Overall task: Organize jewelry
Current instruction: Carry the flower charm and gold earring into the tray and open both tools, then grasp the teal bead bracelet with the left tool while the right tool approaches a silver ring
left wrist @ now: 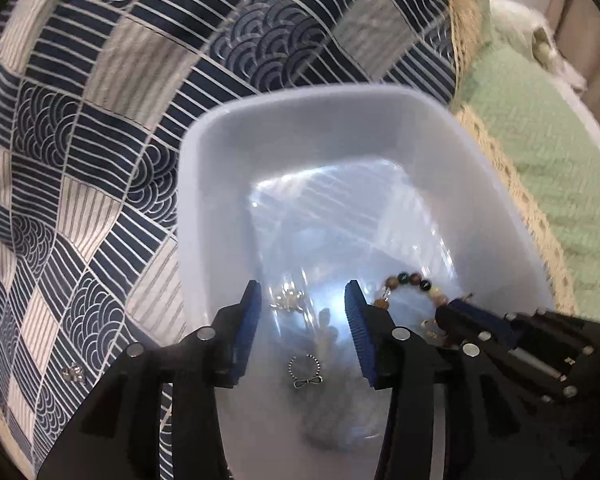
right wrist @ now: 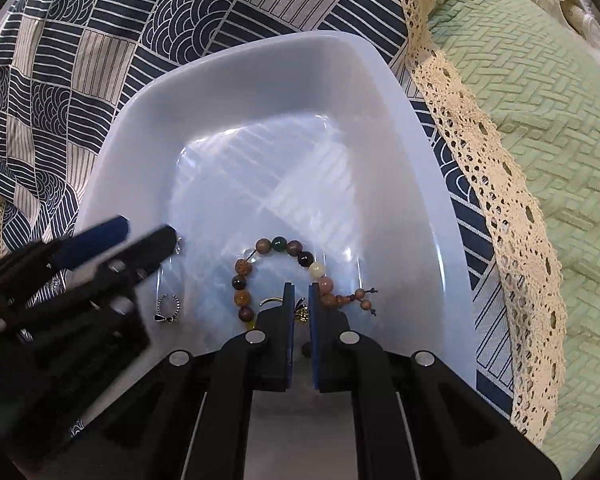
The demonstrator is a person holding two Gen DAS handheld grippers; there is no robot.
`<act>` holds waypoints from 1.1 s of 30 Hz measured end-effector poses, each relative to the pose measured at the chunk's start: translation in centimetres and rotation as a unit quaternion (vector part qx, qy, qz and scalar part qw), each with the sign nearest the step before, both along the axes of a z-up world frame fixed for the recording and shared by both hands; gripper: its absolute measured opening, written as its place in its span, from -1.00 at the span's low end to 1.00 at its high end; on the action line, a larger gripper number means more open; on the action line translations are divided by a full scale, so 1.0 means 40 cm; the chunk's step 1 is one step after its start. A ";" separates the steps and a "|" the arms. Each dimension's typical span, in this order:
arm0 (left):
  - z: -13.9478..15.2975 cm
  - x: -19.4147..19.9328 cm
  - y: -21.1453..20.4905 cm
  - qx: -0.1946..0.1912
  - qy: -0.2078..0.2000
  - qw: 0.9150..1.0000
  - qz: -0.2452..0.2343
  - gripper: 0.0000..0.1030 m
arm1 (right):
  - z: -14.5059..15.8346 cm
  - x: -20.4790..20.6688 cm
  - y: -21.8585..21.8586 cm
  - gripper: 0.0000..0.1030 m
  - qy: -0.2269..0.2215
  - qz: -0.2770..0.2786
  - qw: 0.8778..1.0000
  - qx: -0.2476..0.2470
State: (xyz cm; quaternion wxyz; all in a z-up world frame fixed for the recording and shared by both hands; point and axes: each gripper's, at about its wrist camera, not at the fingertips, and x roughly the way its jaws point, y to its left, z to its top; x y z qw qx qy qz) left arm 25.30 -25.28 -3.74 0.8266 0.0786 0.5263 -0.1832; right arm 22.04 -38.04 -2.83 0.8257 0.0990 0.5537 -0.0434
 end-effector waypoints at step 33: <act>-0.034 -0.476 0.619 -0.012 0.068 0.988 0.138 0.41 | 0.033 -0.361 0.401 0.20 -0.059 0.127 0.990 0.030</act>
